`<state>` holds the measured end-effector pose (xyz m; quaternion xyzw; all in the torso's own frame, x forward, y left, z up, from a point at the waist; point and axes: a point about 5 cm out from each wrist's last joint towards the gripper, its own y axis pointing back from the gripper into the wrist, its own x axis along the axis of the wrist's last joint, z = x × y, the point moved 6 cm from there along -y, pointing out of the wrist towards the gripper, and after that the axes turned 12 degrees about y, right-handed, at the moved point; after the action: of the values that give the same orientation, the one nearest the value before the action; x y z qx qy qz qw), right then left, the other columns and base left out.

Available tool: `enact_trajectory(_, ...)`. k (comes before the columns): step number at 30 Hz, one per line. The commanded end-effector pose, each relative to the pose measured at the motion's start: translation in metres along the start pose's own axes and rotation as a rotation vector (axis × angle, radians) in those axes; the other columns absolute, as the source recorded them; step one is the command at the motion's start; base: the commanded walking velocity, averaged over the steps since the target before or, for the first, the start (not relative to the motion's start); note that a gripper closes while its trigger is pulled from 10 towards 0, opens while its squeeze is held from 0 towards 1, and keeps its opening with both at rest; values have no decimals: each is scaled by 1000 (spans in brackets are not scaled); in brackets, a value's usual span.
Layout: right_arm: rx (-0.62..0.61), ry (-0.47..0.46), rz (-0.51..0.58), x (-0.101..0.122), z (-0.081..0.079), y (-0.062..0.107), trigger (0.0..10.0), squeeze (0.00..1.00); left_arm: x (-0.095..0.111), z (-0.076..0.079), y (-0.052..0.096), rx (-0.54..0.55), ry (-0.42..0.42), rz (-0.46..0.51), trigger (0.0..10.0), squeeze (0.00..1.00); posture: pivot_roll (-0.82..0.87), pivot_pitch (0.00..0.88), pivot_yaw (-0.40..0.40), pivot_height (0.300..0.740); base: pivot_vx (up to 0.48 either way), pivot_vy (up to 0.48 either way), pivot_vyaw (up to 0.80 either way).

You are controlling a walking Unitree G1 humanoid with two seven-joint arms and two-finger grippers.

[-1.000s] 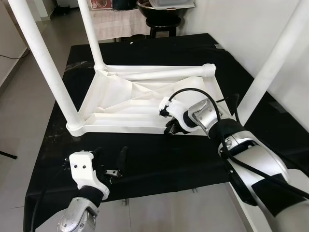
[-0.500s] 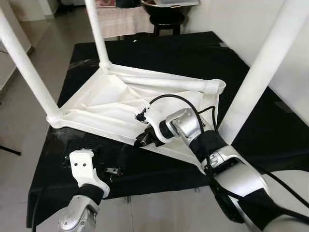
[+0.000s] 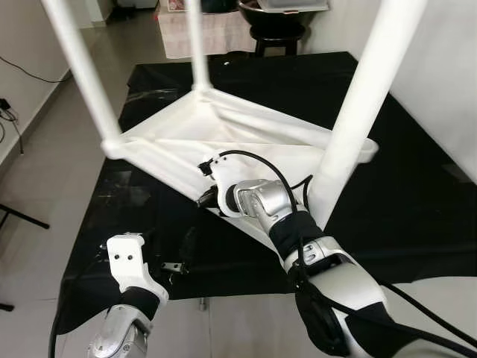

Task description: Building children table

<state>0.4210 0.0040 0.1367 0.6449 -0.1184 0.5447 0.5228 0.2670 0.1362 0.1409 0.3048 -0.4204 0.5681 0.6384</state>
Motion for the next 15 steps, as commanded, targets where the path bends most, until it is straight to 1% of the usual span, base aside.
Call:
enact_trajectory(1, -157, -62, 100, 29, 28, 10, 0, 0, -1, -2, 2, 10, -13, -13, 10000, 0, 35, 116, -19, 740, 0, 0, 0)
enact_trajectory(3, -175, -78, 108, 31, 29, 10, 0, 0, -1, -2, 2, 10, -13, -13, 10000, 0, 35, 116, -19, 740, 0, 0, 0)
enact_trajectory(4, -211, -83, 167, 40, 23, 10, 0, 0, -1, -2, 2, 10, -15, -13, 10000, 0, 37, 114, -20, 740, 0, 0, 0)
enact_trajectory(5, -193, -114, 206, 45, 16, 9, 10000, 0, -1, -2, 2, 11, -16, -13, 10000, 0, 40, 114, -20, 740, 0, 0, 0)
enact_trajectory(6, -193, -114, 206, 45, 16, 9, 10000, 0, -1, -2, 2, 11, -16, -13, 10000, 0, 40, 114, -20, 740, 0, 0, 0)
enact_trajectory(8, -169, -178, 243, 50, 6, 8, 10000, 0, -1, -2, 2, 12, -17, -13, 10000, 0, 38, 112, -21, 740, 0, 0, 0)
enact_trajectory(9, -145, -224, 252, 51, -1, 7, 10000, 0, -1, -2, 2, 12, -18, -13, 10000, 0, 38, 112, -21, 740, 0, 0, 0)
enact_trajectory(10, -132, -251, 255, 51, -5, 6, 10000, 0, -1, -2, 2, 12, -18, -13, 10000, 0, 38, 112, -21, 740, 0, 0, 0)
enact_trajectory(11, -85, -264, 291, 57, -15, 8, 10000, 0, -1, -2, 2, 13, -19, -12, 10000, 0, 39, 112, -22, 740, 0, 0, 0)
enact_trajectory(12, -56, -270, 318, 62, -21, 9, 10000, 0, -1, -2, 2, 13, -19, -12, 10000, 0, 39, 112, -22, 740, 0, 0, 0)
enact_trajectory(13, -40, -271, 335, 65, -24, 9, 10000, 1000, -1, -2, 1, 13, -19, -12, 10000, 0, 39, 112, -22, 740, 0, 0, 0)
enact_trajectory(14, 20, -242, 435, 79, -34, 18, 10000, 1000, -1, -2, 1, 13, -20, -12, 10000, 0, 34, 109, -22, 740, 0, 0, 0)
enact_trajectory(15, 59, -218, 504, 89, -41, 25, 10000, 1000, -1, -2, 1, 13, -20, -12, 10000, 0, 34, 109, -22, 740, 0, 0, 0)
